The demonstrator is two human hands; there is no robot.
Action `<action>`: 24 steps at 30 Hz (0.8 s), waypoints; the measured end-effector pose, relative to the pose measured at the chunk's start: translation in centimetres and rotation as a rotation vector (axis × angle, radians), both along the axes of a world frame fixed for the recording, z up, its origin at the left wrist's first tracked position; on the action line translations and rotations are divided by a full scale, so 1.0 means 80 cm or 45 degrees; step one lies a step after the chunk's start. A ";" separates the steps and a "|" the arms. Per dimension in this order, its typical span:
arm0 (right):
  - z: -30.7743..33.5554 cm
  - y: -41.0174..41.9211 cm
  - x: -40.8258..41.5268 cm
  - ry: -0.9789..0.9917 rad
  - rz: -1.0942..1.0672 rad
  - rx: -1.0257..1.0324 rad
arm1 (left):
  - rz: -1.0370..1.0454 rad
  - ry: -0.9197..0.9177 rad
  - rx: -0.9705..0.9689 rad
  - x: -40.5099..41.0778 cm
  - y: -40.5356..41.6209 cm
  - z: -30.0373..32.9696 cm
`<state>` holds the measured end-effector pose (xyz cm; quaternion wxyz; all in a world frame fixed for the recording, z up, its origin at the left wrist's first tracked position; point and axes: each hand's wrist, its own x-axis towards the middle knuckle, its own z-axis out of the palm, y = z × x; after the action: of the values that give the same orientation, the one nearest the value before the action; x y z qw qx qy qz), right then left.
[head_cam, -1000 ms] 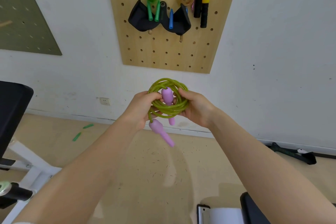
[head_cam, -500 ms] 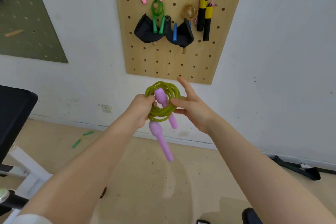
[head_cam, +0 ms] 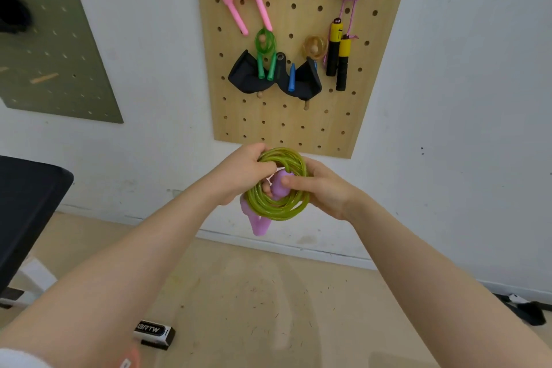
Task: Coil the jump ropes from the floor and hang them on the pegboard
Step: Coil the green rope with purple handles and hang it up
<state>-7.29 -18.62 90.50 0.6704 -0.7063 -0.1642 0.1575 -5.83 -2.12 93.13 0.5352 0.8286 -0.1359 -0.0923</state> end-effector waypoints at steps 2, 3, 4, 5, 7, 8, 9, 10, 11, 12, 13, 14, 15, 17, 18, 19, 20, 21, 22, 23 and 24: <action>0.009 -0.001 0.002 0.003 -0.011 -0.151 | -0.009 -0.009 0.101 -0.001 0.003 0.005; 0.012 0.001 0.004 0.016 -0.041 -0.248 | -0.027 -0.008 0.191 -0.003 0.003 0.007; 0.015 0.005 0.005 0.019 -0.077 -0.375 | -0.058 0.009 0.290 -0.007 0.003 0.008; 0.014 0.012 0.006 -0.012 -0.133 -0.530 | -0.095 0.038 0.361 -0.011 0.001 0.006; 0.006 0.027 0.007 -0.219 -0.397 -0.908 | -0.153 0.082 0.346 -0.016 -0.006 0.001; 0.002 0.036 0.006 -0.354 -0.589 -1.083 | -0.158 0.088 0.285 -0.016 -0.009 -0.001; -0.004 0.042 0.006 -0.465 -0.737 -1.182 | -0.145 0.091 0.229 -0.013 -0.010 -0.002; -0.006 0.044 0.005 -0.536 -0.799 -1.199 | -0.130 0.097 0.195 -0.010 -0.009 -0.002; -0.011 0.040 0.009 -0.550 -0.765 -1.162 | -0.130 0.109 0.183 -0.007 -0.007 -0.002; -0.009 0.034 0.012 -0.514 -0.637 -1.109 | -0.144 0.112 0.202 -0.005 -0.005 -0.001; -0.005 0.026 0.013 -0.455 -0.449 -1.031 | -0.160 0.092 0.249 -0.003 -0.002 -0.001; 0.001 0.016 0.013 -0.372 -0.262 -0.918 | -0.168 0.050 0.312 -0.003 0.000 0.000; 0.008 0.010 0.010 -0.264 -0.111 -0.765 | -0.159 0.001 0.365 -0.002 0.002 0.001; 0.013 0.003 0.009 -0.156 0.026 -0.517 | -0.129 -0.051 0.386 -0.002 0.002 0.007; 0.012 0.004 0.010 -0.189 0.024 -0.483 | -0.124 -0.058 0.381 -0.001 0.002 0.010; 0.010 0.007 0.012 -0.213 0.003 -0.483 | -0.129 -0.054 0.381 0.000 0.001 0.013; 0.007 0.008 0.014 -0.216 -0.023 -0.455 | -0.139 -0.033 0.367 0.001 0.001 0.016; 0.005 0.008 0.014 -0.200 -0.053 -0.469 | -0.157 -0.003 0.316 0.001 0.001 0.019; 0.003 0.005 0.015 -0.217 -0.085 -0.504 | -0.166 0.026 0.248 0.002 0.002 0.020; 0.000 0.002 0.016 -0.252 -0.138 -0.657 | -0.164 0.034 0.196 0.003 0.004 0.021; -0.001 0.000 0.014 -0.297 -0.177 -0.883 | -0.163 0.017 0.189 0.003 0.004 0.021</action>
<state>-6.15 -18.63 90.45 0.3771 -0.9141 -0.1279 0.0761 -5.62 -1.83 94.85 0.4664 0.8549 -0.1777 -0.1416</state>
